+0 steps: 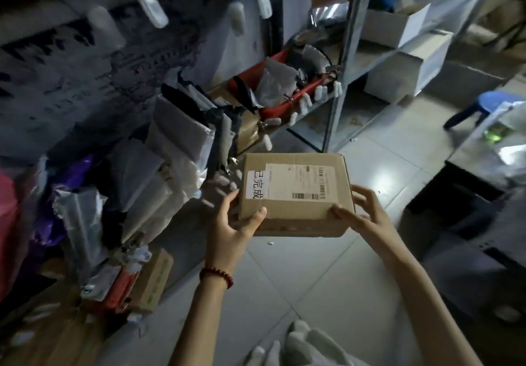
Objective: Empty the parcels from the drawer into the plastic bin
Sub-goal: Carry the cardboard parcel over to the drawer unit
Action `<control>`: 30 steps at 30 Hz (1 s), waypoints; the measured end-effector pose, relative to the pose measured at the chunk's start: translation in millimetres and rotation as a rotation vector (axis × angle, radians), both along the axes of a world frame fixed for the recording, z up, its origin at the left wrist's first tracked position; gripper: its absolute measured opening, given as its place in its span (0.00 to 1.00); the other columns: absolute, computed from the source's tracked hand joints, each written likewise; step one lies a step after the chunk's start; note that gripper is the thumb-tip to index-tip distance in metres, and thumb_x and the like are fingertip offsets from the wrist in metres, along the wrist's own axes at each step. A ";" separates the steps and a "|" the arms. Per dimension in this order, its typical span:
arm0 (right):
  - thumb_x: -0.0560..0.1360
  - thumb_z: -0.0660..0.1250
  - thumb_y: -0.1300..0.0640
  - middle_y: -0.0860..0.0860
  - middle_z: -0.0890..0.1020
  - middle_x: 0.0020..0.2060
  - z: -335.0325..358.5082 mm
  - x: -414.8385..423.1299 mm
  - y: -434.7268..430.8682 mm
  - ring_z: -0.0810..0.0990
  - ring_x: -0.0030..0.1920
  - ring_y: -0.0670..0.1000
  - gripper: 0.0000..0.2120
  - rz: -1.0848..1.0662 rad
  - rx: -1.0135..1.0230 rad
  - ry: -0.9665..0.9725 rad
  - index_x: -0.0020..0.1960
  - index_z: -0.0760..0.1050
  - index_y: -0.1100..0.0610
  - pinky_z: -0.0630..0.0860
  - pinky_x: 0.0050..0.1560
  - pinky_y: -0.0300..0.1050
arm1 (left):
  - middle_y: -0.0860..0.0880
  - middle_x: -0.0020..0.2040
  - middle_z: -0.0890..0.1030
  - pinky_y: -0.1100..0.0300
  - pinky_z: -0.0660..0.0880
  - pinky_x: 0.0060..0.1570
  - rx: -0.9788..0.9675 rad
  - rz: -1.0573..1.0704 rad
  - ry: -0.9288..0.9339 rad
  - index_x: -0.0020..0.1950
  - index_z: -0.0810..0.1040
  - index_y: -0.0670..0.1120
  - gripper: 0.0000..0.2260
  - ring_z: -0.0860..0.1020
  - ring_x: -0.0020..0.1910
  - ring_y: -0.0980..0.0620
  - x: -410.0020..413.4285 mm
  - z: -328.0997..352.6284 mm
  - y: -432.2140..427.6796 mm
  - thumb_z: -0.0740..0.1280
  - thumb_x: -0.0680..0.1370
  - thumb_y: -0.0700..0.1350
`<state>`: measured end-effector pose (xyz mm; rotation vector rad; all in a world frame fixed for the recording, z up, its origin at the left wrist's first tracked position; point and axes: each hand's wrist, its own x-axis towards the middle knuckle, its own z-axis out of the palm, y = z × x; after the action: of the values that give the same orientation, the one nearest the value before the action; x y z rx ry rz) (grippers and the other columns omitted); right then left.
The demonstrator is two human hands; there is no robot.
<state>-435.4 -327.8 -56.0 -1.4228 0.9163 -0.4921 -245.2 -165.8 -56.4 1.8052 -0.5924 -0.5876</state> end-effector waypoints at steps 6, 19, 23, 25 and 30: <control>0.58 0.73 0.36 0.45 0.76 0.63 -5.2 -26.5 -36.4 0.79 0.59 0.48 0.40 -0.158 0.018 -0.026 0.67 0.68 0.46 0.77 0.47 0.39 | 0.63 0.55 0.75 0.68 0.72 0.51 -0.005 -0.124 -0.019 0.67 0.67 0.59 0.33 0.73 0.55 0.67 -13.8 -2.5 -55.3 0.72 0.65 0.65; 0.71 0.71 0.47 0.45 0.76 0.64 -14.2 -23.2 -118.3 0.78 0.57 0.46 0.27 -0.537 -0.022 0.116 0.68 0.67 0.43 0.76 0.55 0.45 | 0.65 0.54 0.76 0.71 0.70 0.54 -0.017 -0.437 -0.107 0.68 0.70 0.55 0.29 0.74 0.56 0.67 27.6 -10.0 -209.9 0.71 0.68 0.58; 0.70 0.72 0.46 0.47 0.75 0.64 -10.6 -1.1 -148.1 0.79 0.56 0.47 0.29 -0.617 -0.011 0.125 0.68 0.67 0.44 0.76 0.56 0.45 | 0.64 0.55 0.76 0.63 0.71 0.57 -0.028 -0.560 -0.110 0.64 0.70 0.61 0.26 0.73 0.57 0.66 57.2 -12.0 -264.6 0.71 0.68 0.61; 0.70 0.72 0.46 0.47 0.76 0.62 -7.3 7.9 -162.8 0.79 0.55 0.46 0.30 -0.660 -0.017 0.136 0.69 0.66 0.44 0.76 0.58 0.47 | 0.63 0.57 0.77 0.67 0.72 0.54 -0.050 -0.595 -0.070 0.64 0.70 0.61 0.25 0.73 0.58 0.66 65.7 -9.2 -291.4 0.70 0.69 0.64; 0.67 0.70 0.42 0.45 0.74 0.59 -1.0 7.7 -206.0 0.77 0.50 0.43 0.36 -0.830 -0.007 0.148 0.71 0.60 0.41 0.73 0.61 0.51 | 0.60 0.57 0.76 0.72 0.68 0.49 -0.062 -0.707 0.004 0.66 0.71 0.57 0.25 0.72 0.57 0.68 62.2 -2.7 -366.5 0.71 0.71 0.60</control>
<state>-427.7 -533.8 -57.0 -1.0435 1.6272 -1.0065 -183.0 -532.4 -59.1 1.5097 -1.2462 -1.0265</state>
